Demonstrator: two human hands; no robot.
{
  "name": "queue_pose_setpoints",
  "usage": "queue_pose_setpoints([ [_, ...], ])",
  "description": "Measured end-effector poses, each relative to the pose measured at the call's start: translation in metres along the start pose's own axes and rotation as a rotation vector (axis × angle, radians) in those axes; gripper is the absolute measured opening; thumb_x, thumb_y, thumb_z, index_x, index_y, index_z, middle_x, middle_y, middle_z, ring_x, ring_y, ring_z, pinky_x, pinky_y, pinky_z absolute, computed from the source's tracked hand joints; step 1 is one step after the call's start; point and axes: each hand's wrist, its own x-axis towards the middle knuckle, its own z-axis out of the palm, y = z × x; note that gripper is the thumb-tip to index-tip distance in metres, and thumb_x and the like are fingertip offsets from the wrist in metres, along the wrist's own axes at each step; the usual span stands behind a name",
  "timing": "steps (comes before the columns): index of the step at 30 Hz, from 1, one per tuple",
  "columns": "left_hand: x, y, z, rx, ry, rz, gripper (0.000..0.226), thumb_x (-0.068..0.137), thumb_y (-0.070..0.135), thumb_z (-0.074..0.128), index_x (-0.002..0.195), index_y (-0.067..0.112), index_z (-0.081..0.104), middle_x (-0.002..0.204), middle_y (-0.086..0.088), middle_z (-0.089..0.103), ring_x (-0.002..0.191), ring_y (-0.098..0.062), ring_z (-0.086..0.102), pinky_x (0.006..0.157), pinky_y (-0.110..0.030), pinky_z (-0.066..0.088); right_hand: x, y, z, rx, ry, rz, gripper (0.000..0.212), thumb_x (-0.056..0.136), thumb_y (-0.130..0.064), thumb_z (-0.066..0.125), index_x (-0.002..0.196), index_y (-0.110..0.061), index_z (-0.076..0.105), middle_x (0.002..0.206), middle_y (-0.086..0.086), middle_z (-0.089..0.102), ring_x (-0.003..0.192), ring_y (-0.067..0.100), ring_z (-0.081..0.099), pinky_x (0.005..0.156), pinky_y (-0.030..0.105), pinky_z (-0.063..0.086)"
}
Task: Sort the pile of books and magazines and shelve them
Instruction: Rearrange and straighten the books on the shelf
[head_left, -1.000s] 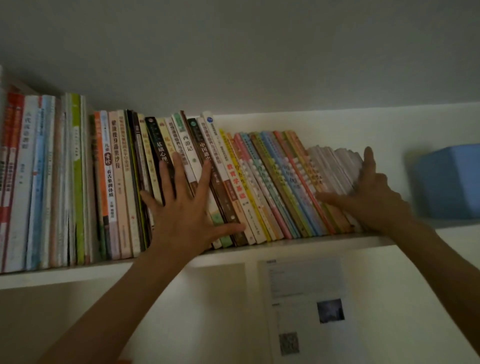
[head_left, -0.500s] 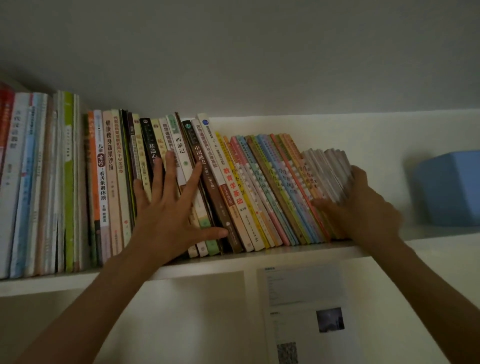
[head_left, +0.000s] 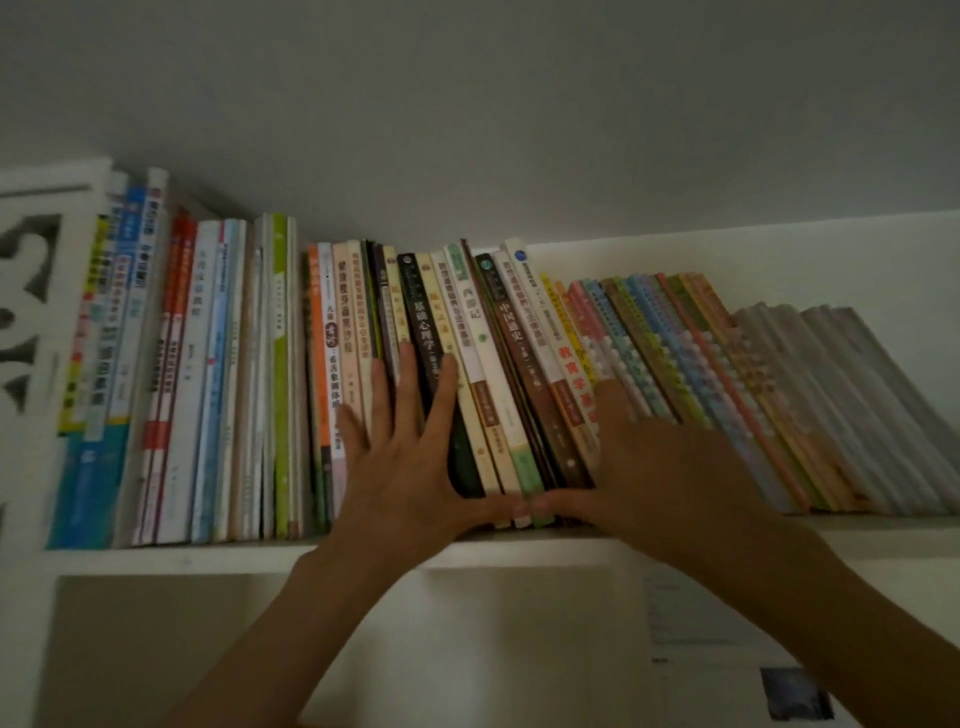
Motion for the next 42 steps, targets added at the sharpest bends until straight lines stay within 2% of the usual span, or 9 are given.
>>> queue_pose_setpoints([
  [4,0.005,-0.005,0.001,0.023,0.001,0.038,0.124,0.037,0.098,0.012,0.125,0.036,-0.048,0.131,0.006,-0.057,0.122,-0.017,-0.051,0.098,-0.044,-0.028,0.004,-0.008,0.006,0.196,0.033,0.059,0.105,0.066,-0.075,0.054,0.141,-0.020,0.006,0.101,0.000,0.064,0.077,0.015,0.061,0.064,0.024,0.046],
  [8,0.011,-0.025,-0.007,0.090,0.005,0.113,0.123,0.033,0.098,0.004,0.124,0.035,-0.049,0.131,0.009,-0.057,0.123,-0.014,-0.050,0.097,-0.039,-0.036,0.008,-0.026,0.015,0.555,0.156,0.099,0.071,0.077,-0.048,0.068,0.130,-0.023,0.028,0.121,-0.001,0.060,0.101,0.017,0.062,0.082,0.028,0.050],
  [16,0.013,-0.049,-0.007,0.092,0.071,0.245,0.116,0.049,0.100,0.008,0.135,0.036,-0.038,0.142,0.010,-0.045,0.133,-0.016,-0.038,0.103,-0.038,-0.032,0.025,-0.034,0.021,0.616,0.063,-0.004,0.062,0.080,-0.043,0.067,0.126,-0.027,0.029,0.126,-0.008,0.056,0.098,0.005,0.057,0.072,0.012,0.042],
  [19,0.010,-0.055,-0.016,0.033,0.056,0.255,0.112,0.052,0.098,0.008,0.130,0.036,-0.043,0.138,0.013,-0.048,0.130,-0.007,-0.042,0.103,-0.033,-0.033,0.026,-0.030,0.020,0.533,0.033,-0.035,0.072,0.075,-0.051,0.067,0.129,-0.029,0.026,0.129,-0.010,0.052,0.107,0.006,0.056,0.083,0.018,0.043],
  [23,0.007,-0.068,-0.019,0.141,0.047,0.332,0.114,0.058,0.096,0.014,0.139,0.030,-0.032,0.149,0.005,-0.033,0.135,-0.005,-0.032,0.111,-0.039,-0.017,0.024,-0.027,0.019,0.226,-0.017,-0.063,0.133,0.060,-0.074,0.063,0.141,-0.025,-0.031,0.155,-0.006,-0.009,0.144,0.017,0.004,0.117,0.036,0.010],
  [26,0.009,-0.062,-0.012,0.173,0.068,0.276,0.121,0.062,0.095,0.016,0.149,0.012,0.001,0.156,-0.008,0.001,0.142,-0.017,-0.008,0.111,-0.056,0.002,0.021,-0.026,0.013,0.145,-0.075,-0.015,0.137,0.062,-0.075,0.060,0.123,-0.021,-0.049,0.152,-0.006,-0.029,0.144,0.019,-0.015,0.116,0.037,-0.002],
  [35,0.013,-0.068,-0.003,0.261,0.120,0.301,0.123,0.063,0.094,0.014,0.146,0.004,0.022,0.153,-0.014,0.021,0.140,-0.026,0.012,0.109,-0.052,0.015,0.011,-0.029,-0.003,-0.056,-0.056,-0.010,0.121,0.063,-0.088,0.034,0.143,-0.020,-0.025,0.147,0.000,0.006,0.135,0.018,0.016,0.114,0.035,0.019],
  [39,0.020,-0.054,-0.021,0.053,0.300,0.274,0.080,0.085,0.075,0.023,0.132,0.014,0.044,0.141,-0.004,0.045,0.132,-0.021,0.037,0.108,-0.051,0.022,0.047,-0.031,-0.016,0.131,0.340,-0.131,0.096,0.071,-0.079,0.036,0.146,-0.021,0.017,0.142,0.004,0.030,0.129,0.022,0.032,0.107,0.046,0.030],
  [42,0.049,-0.042,-0.043,-0.131,0.452,0.205,0.056,0.091,0.057,0.033,0.132,0.020,0.043,0.138,0.001,0.046,0.129,-0.015,0.040,0.110,-0.040,0.017,0.097,-0.034,-0.039,0.264,0.367,-0.238,0.079,0.082,-0.051,0.058,0.146,-0.022,0.022,0.147,0.002,0.029,0.133,0.018,0.027,0.110,0.040,0.024],
])
